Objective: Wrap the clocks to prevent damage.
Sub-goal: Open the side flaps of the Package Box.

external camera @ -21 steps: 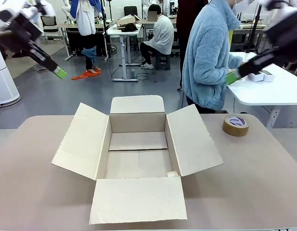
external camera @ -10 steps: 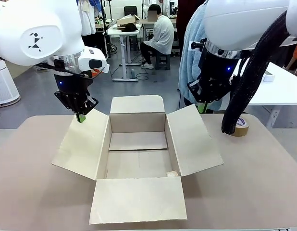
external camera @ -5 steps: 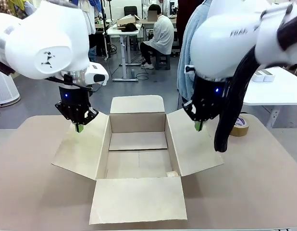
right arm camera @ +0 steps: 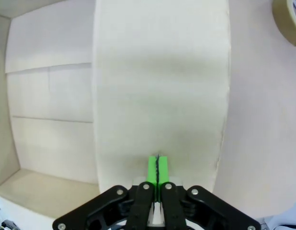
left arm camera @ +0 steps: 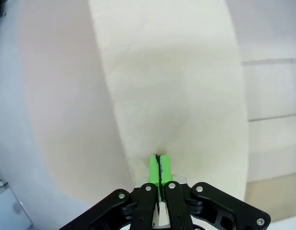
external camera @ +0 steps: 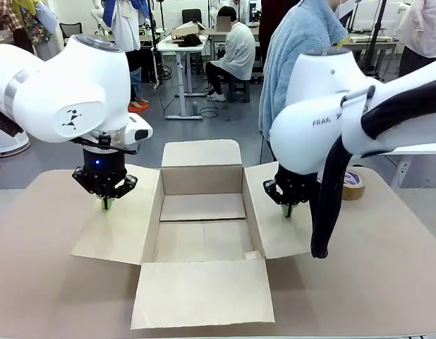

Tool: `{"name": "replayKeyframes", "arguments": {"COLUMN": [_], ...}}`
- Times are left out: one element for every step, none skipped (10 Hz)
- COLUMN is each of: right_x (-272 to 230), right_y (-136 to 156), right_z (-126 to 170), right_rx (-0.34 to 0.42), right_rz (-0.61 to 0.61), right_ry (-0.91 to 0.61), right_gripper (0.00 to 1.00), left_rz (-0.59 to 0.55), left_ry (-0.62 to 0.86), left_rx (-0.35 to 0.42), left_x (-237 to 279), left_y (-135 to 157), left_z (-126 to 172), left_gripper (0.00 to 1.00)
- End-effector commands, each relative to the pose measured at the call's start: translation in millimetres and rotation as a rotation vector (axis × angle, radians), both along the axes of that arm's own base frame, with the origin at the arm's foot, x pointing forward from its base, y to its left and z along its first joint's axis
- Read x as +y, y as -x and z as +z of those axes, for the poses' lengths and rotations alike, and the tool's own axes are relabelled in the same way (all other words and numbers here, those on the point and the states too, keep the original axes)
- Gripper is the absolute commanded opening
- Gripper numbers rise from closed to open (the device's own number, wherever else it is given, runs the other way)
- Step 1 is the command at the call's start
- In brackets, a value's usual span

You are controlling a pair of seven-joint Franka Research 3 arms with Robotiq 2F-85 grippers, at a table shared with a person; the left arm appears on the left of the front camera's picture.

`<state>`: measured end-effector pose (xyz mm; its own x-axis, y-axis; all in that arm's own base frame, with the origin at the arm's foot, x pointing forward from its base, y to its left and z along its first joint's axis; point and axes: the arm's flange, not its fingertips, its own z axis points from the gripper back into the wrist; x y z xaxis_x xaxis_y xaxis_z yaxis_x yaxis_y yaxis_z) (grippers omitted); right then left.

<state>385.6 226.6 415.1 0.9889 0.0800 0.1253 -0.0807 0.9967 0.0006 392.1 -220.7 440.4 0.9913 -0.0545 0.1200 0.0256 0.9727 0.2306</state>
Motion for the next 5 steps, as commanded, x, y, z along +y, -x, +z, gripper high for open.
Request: {"name": "replayKeyframes", "arguments": {"right_x": [-0.8, -1.5, -2.5, -3.5, -4.9], "right_y": [-6.6, -8.6, -9.7, -11.2, -13.2], "right_z": [-27.7, -39.8, -47.6, -56.4, -60.3], "right_rx": [-0.017, -0.018, -0.043, -0.041, -0.038], "right_rz": [-0.032, -0.036, -0.052, -0.048, -0.060], "right_ry": [0.008, 0.009, 0.030, 0.048, 0.054], "right_gripper": [0.01, 0.01, 0.01, 0.01, 0.01], "left_rz": [0.064, 0.065, 0.052, 0.045, 0.031], "left_ry": [-0.006, 0.002, 0.042, 0.084, 0.120], "left_rx": [-0.023, -0.044, -0.040, -0.020, -0.011], "left_x": [12.1, 15.5, 17.4, 16.8, 14.7], "left_y": [-3.3, -4.8, -7.1, -7.4, -6.4], "left_z": [-14.5, -20.9, -31.4, -49.6, -62.5], "left_gripper": [0.00, 0.00, 0.00, 0.00, 0.00]}}
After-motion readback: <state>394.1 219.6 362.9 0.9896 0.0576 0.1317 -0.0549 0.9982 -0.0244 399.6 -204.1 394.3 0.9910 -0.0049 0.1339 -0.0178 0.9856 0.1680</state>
